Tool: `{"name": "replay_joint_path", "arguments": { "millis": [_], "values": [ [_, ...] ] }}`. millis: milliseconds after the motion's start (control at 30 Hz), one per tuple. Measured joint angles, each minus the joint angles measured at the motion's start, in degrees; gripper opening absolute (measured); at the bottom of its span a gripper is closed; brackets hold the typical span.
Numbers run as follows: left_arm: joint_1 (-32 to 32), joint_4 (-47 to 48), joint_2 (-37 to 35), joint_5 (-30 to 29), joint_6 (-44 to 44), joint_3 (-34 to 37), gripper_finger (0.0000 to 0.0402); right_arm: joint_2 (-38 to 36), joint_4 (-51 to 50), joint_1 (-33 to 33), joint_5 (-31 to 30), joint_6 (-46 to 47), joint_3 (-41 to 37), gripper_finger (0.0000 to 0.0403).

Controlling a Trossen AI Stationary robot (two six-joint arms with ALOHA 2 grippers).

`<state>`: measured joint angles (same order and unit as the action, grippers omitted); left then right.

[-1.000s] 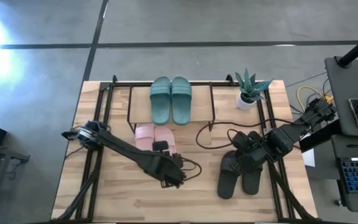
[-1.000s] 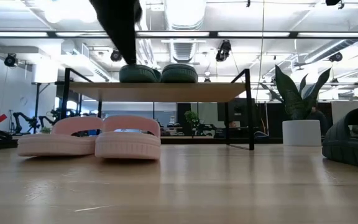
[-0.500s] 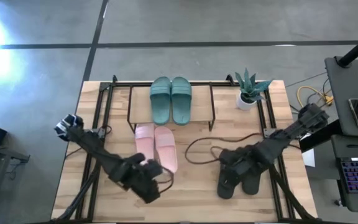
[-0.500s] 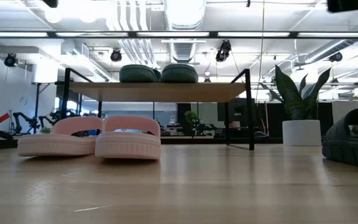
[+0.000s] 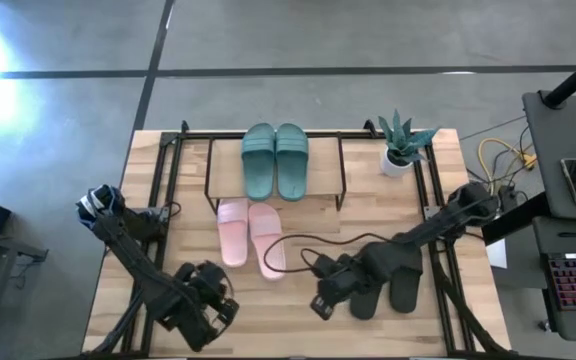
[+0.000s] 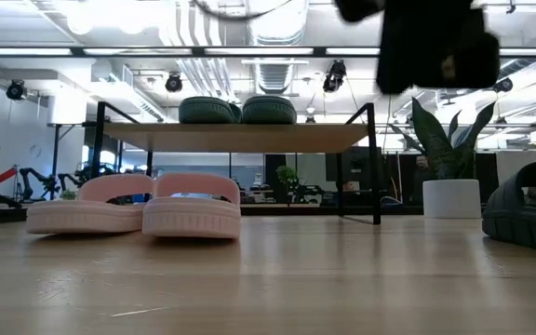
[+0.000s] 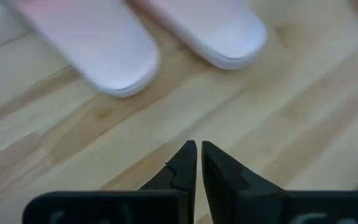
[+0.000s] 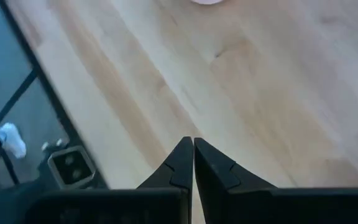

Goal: Pick and place slides into the shelf
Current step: Put the pink slide under the shelf

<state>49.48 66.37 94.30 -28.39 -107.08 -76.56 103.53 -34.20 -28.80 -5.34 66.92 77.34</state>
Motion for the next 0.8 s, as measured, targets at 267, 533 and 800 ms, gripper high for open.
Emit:
{"name": "replay_joint_path", "arguments": {
  "millis": [267, 533, 800],
  "values": [
    [3.1, 0.6, -3.5, -3.9, -8.6, 3.0, 0.001, 6.9, 5.8, 2.6, 2.8, 1.6, 0.0, 0.0008],
    [3.6, 0.6, -9.7, -8.5, -9.5, 6.1, 0.001, 12.1, 18.5, 5.1, 5.2, -1.8, 0.2, 0.0008],
    [3.6, 0.7, -12.7, -10.5, -6.1, 6.7, 0.001, 14.8, 21.8, 8.3, 5.3, -9.0, 2.3, 0.0008]
  ]
}}
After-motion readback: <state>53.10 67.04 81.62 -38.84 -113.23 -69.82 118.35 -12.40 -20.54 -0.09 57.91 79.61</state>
